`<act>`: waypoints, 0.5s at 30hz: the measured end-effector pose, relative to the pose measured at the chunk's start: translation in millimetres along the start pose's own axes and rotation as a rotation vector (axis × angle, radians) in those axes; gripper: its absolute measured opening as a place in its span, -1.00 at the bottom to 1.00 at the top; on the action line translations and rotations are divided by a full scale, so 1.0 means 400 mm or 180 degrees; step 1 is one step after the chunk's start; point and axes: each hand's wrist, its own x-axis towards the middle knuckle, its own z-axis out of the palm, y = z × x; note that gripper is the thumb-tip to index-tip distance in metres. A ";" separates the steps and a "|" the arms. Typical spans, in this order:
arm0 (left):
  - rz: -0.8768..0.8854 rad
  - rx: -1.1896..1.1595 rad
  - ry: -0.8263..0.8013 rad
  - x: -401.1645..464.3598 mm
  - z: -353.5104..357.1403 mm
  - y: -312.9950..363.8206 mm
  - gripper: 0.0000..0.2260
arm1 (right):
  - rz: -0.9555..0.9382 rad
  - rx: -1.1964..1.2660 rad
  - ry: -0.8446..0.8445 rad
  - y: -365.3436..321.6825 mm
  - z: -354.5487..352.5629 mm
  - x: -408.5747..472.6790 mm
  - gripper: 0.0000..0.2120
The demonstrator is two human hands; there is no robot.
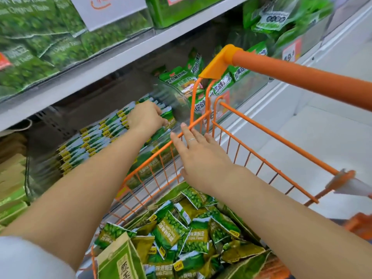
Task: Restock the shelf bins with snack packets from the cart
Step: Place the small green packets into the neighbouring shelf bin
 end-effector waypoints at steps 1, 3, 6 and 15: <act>-0.0008 0.0190 -0.0038 0.008 0.003 0.013 -0.78 | -0.0013 0.0007 0.0006 -0.001 -0.002 0.000 -0.22; 0.0042 0.0578 -0.0033 0.020 0.014 0.032 -0.85 | -0.0025 -0.0001 -0.0014 -0.002 -0.004 -0.001 -0.24; 0.0118 0.0886 -0.0047 0.028 0.034 0.036 -0.89 | -0.0030 -0.0033 -0.0039 -0.002 -0.007 -0.002 -0.26; 0.0500 -0.1304 0.1064 -0.194 -0.116 -0.059 -0.75 | -0.0023 -0.0258 0.0345 -0.024 -0.066 -0.032 -0.61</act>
